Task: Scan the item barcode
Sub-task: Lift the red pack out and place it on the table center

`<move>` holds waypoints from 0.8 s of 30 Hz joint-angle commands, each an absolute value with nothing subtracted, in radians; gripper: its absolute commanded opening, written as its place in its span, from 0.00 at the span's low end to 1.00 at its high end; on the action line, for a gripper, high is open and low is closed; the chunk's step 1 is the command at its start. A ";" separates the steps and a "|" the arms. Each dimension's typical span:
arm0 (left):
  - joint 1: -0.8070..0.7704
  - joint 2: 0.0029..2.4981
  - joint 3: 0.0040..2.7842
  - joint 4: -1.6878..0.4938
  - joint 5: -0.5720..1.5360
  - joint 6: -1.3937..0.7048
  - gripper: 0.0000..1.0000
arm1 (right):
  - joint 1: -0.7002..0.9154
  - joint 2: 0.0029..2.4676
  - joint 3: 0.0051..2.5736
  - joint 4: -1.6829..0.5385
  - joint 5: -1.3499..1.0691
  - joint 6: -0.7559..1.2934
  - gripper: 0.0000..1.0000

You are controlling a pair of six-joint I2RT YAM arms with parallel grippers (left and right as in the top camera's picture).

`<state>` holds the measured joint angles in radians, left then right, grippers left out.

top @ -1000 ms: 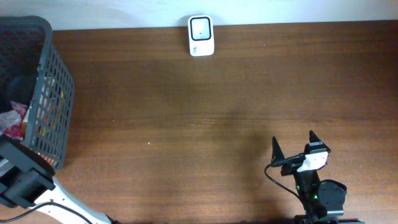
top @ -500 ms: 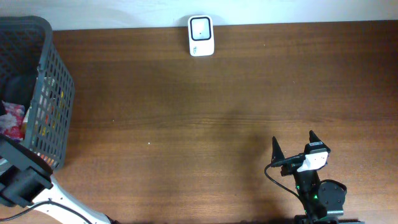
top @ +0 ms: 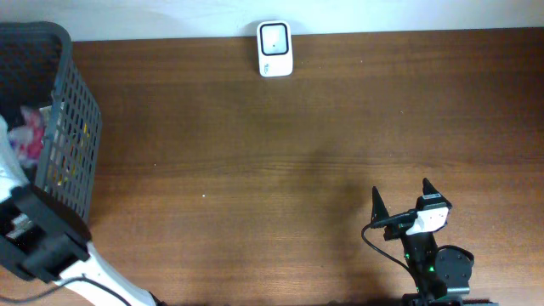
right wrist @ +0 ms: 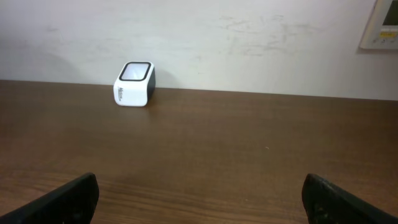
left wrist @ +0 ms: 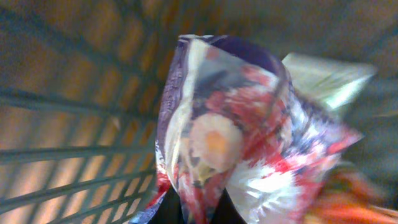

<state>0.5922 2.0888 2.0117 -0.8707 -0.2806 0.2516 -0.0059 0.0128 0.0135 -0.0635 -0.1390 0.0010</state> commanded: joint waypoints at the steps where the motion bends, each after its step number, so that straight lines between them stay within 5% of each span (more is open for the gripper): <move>1: 0.513 1.859 2.064 -0.864 -0.337 0.165 0.00 | 0.000 0.006 0.006 -0.065 -0.134 0.009 0.99; 17: 0.193 1.423 2.064 -1.034 -0.445 -0.046 0.00 | 0.000 0.006 0.006 -0.065 -0.134 0.009 0.99; 24: 0.138 1.473 2.064 -1.190 0.226 0.001 0.00 | 0.000 0.006 0.006 -0.065 -0.134 0.009 0.99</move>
